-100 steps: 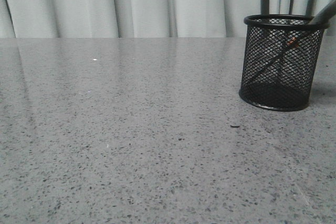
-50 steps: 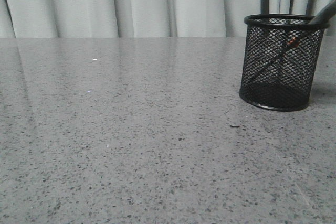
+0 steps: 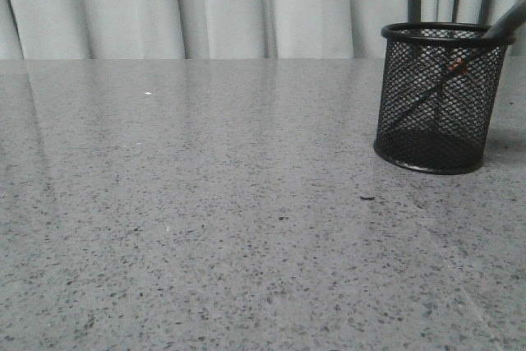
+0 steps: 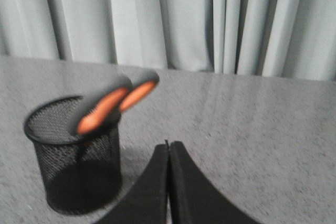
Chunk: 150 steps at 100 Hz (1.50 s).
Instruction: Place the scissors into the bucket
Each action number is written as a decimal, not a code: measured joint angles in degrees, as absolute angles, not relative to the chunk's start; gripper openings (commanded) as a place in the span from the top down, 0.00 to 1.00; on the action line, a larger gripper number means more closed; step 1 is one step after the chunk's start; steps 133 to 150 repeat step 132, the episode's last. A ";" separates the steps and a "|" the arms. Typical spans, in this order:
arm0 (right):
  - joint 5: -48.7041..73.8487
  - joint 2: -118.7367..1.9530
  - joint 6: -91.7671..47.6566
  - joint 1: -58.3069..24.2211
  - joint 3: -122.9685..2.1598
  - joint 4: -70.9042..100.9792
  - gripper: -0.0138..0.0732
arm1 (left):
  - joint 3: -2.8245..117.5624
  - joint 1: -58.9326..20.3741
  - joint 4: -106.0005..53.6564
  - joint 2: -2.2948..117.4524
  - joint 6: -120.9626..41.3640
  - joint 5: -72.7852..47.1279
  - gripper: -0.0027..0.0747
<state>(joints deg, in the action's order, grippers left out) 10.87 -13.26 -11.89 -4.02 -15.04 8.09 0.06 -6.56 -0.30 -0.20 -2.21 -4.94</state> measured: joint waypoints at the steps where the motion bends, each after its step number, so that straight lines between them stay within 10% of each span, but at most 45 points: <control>1: 10.87 -13.22 -11.39 -4.02 -14.68 7.70 0.92 | 0.00 -6.56 -0.30 -0.20 -2.21 -4.94 0.99; 150: 10.95 0.53 -6.08 -2.29 0.68 1.19 0.92 | 0.06 -6.56 -0.30 -0.20 -2.21 -4.80 0.99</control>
